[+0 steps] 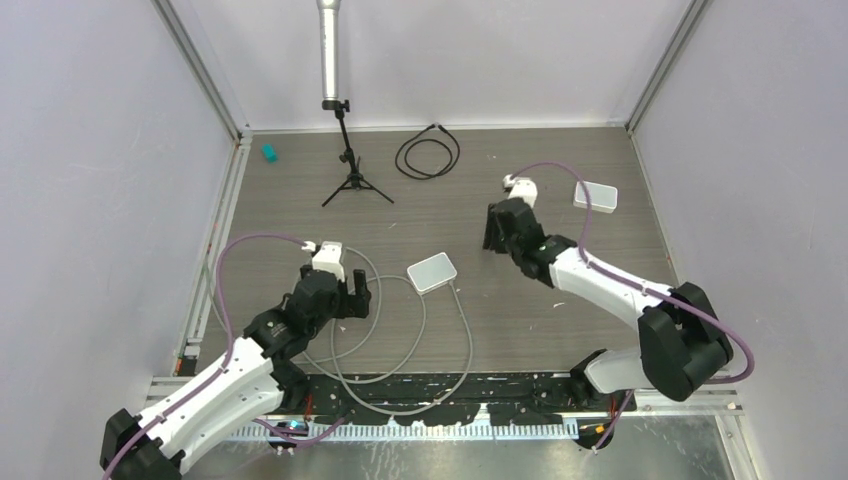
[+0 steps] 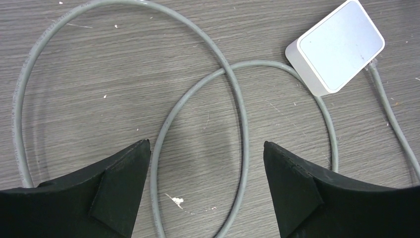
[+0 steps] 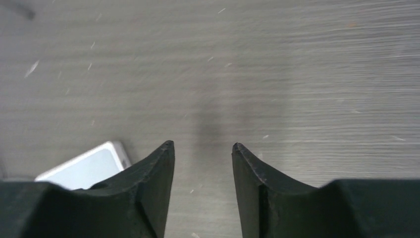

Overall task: Insert the plug into the switch port
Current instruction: Move the switch port to the center of the board.

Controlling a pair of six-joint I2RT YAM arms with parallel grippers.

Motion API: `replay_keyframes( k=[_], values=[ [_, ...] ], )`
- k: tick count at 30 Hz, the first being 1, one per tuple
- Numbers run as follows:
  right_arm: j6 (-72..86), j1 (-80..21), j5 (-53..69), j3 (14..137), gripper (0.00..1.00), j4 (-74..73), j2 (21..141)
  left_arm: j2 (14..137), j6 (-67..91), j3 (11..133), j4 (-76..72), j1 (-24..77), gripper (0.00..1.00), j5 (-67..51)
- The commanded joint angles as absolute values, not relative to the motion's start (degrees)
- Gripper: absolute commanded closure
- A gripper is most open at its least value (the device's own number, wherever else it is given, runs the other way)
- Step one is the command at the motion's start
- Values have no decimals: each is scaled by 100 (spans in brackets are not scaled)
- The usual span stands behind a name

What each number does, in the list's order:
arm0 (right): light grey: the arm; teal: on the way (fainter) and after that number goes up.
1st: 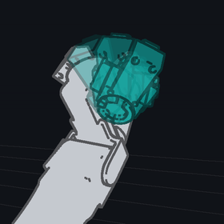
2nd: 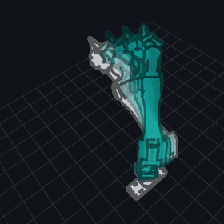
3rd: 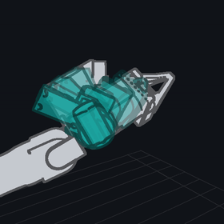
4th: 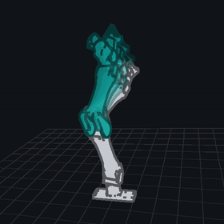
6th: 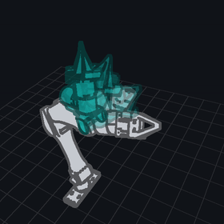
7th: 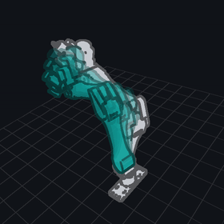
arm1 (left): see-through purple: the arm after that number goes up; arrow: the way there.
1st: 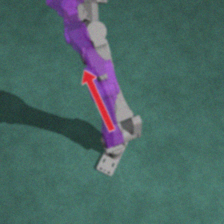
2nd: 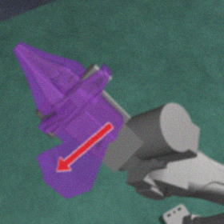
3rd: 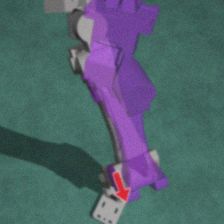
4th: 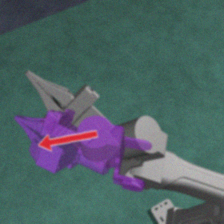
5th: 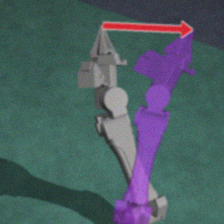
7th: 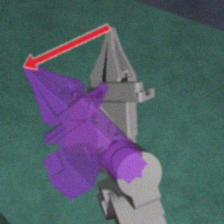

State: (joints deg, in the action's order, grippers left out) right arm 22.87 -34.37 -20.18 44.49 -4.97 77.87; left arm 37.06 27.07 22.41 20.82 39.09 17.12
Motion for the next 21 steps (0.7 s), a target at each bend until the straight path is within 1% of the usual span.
replay_keyframes(
  k=[1, 3, 5, 7, 9, 12, 17, 21],
  values=[
    [3360, -2618, -2694, 5125, 44, -1517, 7881, 3535, 2780, 2148, 1827, 3903, 15, 1836],
    [3802, -2024, -2846, 5361, 40, -1765, 8059, 3453, 2792, 2075, 1737, 3903, 15, 1854],
    [4019, -1571, -2849, 5604, 39, -1887, 8288, 3365, 2789, 2028, 1716, 3902, 16, 1818],
    [4052, -1248, -2824, 5995, 39, -2158, 8579, 3235, 2774, 1973, 1690, 3903, 16, 1779],
    [4090, -1069, -3197, 6385, 38, -2451, 8908, 3149, 2775, 1931, 1671, 3905, 16, 1767],
    [4119, -786, -3647, 6784, 30, -2539, 9221, 3080, 2777, 1895, 1657, 3902, 16, 1758],
    [4157, -108, -3429, 7695, 29, -2833, 9924, 3185, 2770, 1919, 1633, 3902, 17, 1711],
    [4266, 621, -3206, 8280, 29, -2879, 10481, 3302, 2753, 1959, 1630, 3904, 17, 1654]
  ],
)
